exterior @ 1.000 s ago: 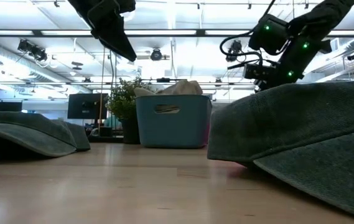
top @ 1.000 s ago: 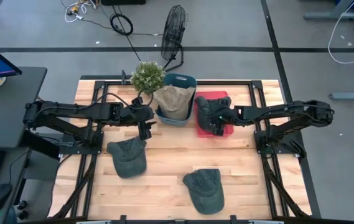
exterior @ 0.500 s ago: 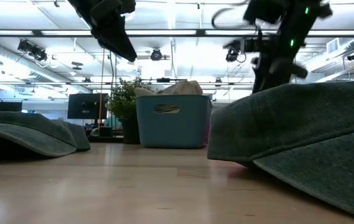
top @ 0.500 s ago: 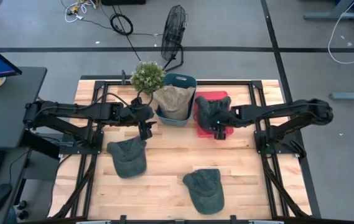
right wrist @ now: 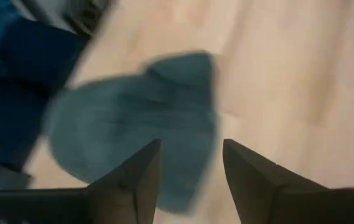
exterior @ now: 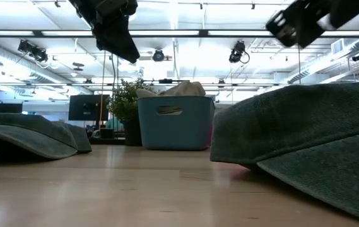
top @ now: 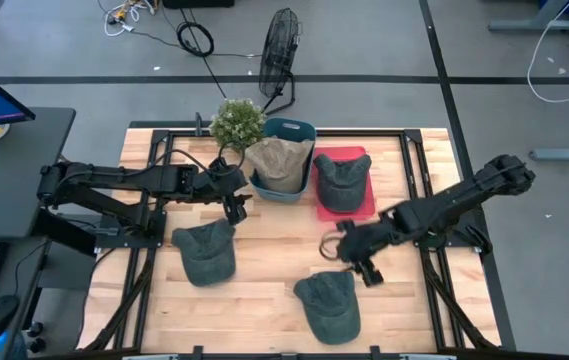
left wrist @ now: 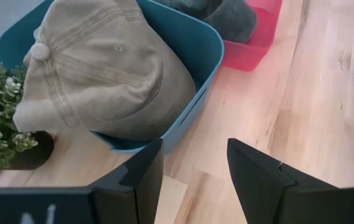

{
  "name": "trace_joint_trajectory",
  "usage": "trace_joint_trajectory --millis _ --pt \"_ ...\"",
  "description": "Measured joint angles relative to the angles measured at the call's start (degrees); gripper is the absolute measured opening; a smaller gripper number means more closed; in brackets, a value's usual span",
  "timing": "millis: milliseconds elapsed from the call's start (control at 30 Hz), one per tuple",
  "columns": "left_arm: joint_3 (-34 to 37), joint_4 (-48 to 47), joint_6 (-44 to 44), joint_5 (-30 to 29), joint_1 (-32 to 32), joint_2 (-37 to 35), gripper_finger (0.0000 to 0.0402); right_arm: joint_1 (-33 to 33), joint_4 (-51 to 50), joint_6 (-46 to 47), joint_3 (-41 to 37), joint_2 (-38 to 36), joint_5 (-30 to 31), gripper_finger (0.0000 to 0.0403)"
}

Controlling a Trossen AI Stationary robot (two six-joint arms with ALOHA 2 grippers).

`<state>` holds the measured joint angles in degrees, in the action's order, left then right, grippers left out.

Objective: Pick & Place hat
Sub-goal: Put the bottom gray cap into the red bin

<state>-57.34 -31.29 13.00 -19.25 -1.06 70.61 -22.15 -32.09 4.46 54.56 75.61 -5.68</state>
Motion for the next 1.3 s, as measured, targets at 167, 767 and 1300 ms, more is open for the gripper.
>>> trace_joint_trajectory --millis 167,767,1300 --pt "0.00 0.00 1.70 0.01 0.00 0.00 0.0181 -7.14 8.22 4.32 -2.74 1.86 -0.36 0.0176" --pt "-0.02 0.00 4.85 0.01 0.00 0.00 0.0181 -14.10 24.54 14.10 -3.79 22.22 -0.38 0.0175" --pt "-0.02 0.00 4.87 0.01 0.00 0.00 0.0181 -13.87 22.16 13.46 -3.65 17.09 -2.42 0.0020"
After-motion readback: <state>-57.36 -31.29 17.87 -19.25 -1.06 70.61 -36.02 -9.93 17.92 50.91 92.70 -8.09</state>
